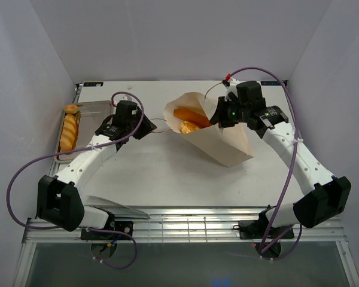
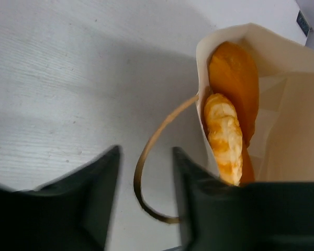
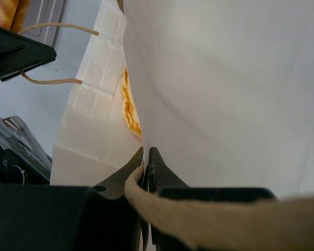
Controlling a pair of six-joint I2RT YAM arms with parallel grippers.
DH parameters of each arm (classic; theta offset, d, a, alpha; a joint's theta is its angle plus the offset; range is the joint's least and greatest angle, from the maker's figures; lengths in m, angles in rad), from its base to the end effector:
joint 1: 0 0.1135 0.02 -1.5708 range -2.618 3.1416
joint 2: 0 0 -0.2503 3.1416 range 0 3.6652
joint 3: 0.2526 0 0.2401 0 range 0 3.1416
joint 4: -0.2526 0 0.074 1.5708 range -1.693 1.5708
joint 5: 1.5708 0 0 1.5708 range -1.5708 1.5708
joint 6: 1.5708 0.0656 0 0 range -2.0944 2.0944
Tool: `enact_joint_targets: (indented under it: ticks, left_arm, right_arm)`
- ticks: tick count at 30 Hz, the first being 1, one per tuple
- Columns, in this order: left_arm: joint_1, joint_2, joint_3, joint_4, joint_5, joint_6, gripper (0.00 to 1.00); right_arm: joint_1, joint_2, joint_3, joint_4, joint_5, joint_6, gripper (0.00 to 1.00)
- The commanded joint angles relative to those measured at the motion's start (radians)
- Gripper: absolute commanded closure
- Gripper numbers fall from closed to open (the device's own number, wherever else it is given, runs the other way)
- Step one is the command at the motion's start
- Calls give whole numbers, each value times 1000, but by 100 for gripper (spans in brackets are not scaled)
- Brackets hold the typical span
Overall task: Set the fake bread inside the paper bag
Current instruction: Adjust the paper bag at the center of the board.
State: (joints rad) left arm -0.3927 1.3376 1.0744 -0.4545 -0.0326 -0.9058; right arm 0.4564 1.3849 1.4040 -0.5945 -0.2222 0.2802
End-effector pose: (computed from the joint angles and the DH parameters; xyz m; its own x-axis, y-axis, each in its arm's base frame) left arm 0.2848 -0.1157 0.2627 -0.6581 -0.5787 -0.4817 -0.2561 0.7736 -0.5796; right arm 0.2816 0.1544 0.3488 -0.6342 -0.0109 -0.7731 -0.4375 0.8295 0.3473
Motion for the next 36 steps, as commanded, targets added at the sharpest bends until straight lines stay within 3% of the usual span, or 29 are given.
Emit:
enact_joint_targets:
  ticks: [1, 2, 3, 7, 11, 29, 31, 32, 33, 35, 36]
  left_arm:
    - [29, 40, 100, 63, 82, 56, 61]
    - [47, 46, 114, 69, 92, 62, 96]
    - [57, 54, 131, 71, 106, 73, 100]
    - [86, 89, 266, 36, 138, 146, 100]
    - [118, 126, 363, 19, 206, 188, 100]
    - [170, 287, 720, -130, 370, 303, 100]
    - [173, 294, 743, -138, 379, 311, 100]
    - [175, 298, 751, -150, 378, 312, 100]
    - [176, 299, 760, -153, 379, 317, 100]
    - [181, 313, 800, -168, 390, 329, 100]
    - [183, 316, 815, -171, 399, 334, 100]
  right_arm:
    - [-1, 2, 61, 58, -42, 4, 91]
    - [-1, 6, 79, 58, -43, -4, 88]
    - [-2, 9, 90, 56, -43, -9, 85]
    - [-7, 55, 186, 19, -63, -56, 54]
    - [-18, 121, 297, -4, -69, -81, 42]
    - [-73, 419, 670, 38, -180, -153, 48]
    - [-99, 437, 693, 36, -203, -138, 54]
    - [-107, 439, 699, 38, -215, -131, 61]
    - [-117, 434, 698, 38, -226, -115, 79]
    - [-117, 418, 688, 53, -250, -99, 92]
    - [-117, 411, 672, 62, -262, -89, 92]
